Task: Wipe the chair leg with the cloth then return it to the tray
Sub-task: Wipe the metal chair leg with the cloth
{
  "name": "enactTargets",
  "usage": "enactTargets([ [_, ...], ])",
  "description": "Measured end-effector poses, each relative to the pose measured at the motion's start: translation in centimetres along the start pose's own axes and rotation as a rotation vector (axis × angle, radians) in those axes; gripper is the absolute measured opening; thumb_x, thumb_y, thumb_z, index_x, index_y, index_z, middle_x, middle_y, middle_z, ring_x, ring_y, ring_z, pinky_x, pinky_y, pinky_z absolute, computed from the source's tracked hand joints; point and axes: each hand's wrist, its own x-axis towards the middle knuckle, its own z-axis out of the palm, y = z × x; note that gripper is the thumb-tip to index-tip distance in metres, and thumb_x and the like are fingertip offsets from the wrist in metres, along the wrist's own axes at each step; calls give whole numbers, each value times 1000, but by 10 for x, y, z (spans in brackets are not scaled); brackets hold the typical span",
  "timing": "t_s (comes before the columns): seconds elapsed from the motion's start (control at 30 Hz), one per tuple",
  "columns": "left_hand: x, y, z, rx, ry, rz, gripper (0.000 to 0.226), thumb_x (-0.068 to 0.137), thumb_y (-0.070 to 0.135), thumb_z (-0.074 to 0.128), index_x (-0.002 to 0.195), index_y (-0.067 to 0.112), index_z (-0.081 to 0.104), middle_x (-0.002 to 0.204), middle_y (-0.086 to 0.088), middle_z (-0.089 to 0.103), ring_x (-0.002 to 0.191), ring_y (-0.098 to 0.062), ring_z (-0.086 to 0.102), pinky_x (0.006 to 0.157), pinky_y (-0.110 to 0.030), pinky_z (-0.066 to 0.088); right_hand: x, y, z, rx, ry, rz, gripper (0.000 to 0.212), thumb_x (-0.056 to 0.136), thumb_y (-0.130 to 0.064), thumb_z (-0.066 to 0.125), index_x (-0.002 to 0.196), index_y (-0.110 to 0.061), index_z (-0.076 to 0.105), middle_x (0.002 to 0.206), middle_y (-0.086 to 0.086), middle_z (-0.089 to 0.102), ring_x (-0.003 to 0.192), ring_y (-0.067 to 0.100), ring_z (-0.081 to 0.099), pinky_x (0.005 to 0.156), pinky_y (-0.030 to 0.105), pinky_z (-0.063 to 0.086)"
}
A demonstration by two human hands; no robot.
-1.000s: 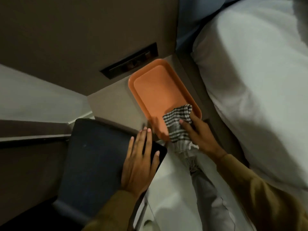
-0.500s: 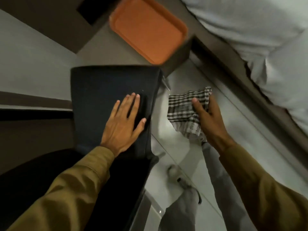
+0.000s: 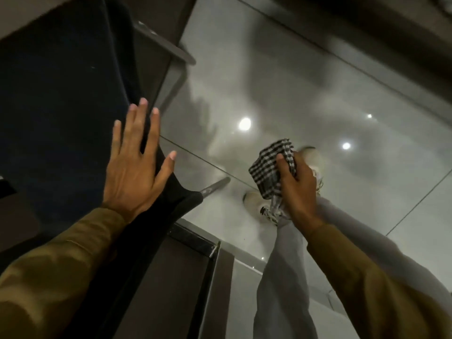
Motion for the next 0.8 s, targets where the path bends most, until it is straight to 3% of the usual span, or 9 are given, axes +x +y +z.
enactTargets([
  [0.13, 13, 8, 29, 25, 26, 62, 80, 110, 54, 29, 173, 11, 7, 183, -18, 2, 171, -34, 0, 137, -57, -3, 13, 37, 1, -5, 45, 43, 33, 111, -39, 55, 97, -68, 64, 99, -35, 76, 100, -11, 73, 91, 36, 65],
  [0.2, 17, 11, 45, 77, 71, 55, 80, 111, 56, 26, 173, 11, 6, 182, -21, 5, 170, -37, 3, 135, -54, -10, 17, 58, 10, -4, 10, -14, 15, 112, -31, 57, 115, -39, 69, 113, -5, 76, 110, 16, 73, 101, 52, 62],
  [0.27, 19, 9, 54, 124, 125, 35, 80, 112, 59, 22, 173, 11, 5, 181, -22, 8, 170, -39, 6, 135, -53, -12, 13, 73, 27, -50, -44, -99, 18, 110, -16, 61, 123, -7, 70, 116, 13, 70, 106, 23, 69, 99, 45, 59],
  [0.37, 19, 3, 63, 237, 120, 65, 82, 111, 62, 18, 173, 10, 5, 182, -17, 10, 171, -34, 6, 132, -70, 0, -5, 82, 63, -70, -136, -149, 16, 107, -6, 64, 121, 0, 70, 111, 3, 63, 94, 0, 61, 88, 18, 50],
  [0.5, 18, 5, 63, 283, 123, 73, 81, 112, 60, 15, 172, 6, 9, 182, -15, 13, 171, -33, 10, 131, -75, 8, -37, 79, 115, 76, -328, -137, 29, 110, -29, 58, 126, -11, 75, 129, 3, 69, 121, 17, 68, 110, 48, 53],
  [0.57, 19, 7, 61, 272, 121, 66, 81, 112, 59, 14, 172, 4, 12, 181, -17, 16, 170, -36, 14, 131, -76, 11, -49, 81, 138, 74, -352, -178, 43, 111, -37, 47, 131, -13, 77, 138, 4, 72, 133, 16, 63, 117, 42, 48],
  [0.67, 18, 12, 56, 237, 105, 44, 81, 111, 55, 13, 170, -1, 16, 180, -19, 18, 169, -38, 16, 128, -79, 17, -52, 94, 160, 61, -271, -165, 48, 111, -39, 39, 131, -19, 77, 133, -3, 77, 129, 20, 59, 109, 51, 49],
  [0.73, 19, 13, 54, 186, 73, 33, 82, 109, 53, 17, 169, -4, 17, 179, -21, 18, 168, -40, 16, 127, -78, 20, -45, 107, 173, 43, -249, -156, 47, 111, -41, 33, 130, -32, 75, 133, -22, 74, 130, 16, 52, 107, 56, 44],
  [0.8, 20, 13, 51, 146, 50, 42, 81, 109, 49, 19, 167, -7, 17, 178, -23, 18, 168, -43, 15, 127, -78, 21, -32, 117, 185, 74, -262, -161, 44, 111, -37, 30, 130, -54, 67, 134, -52, 57, 137, -7, 40, 114, 57, 41],
])
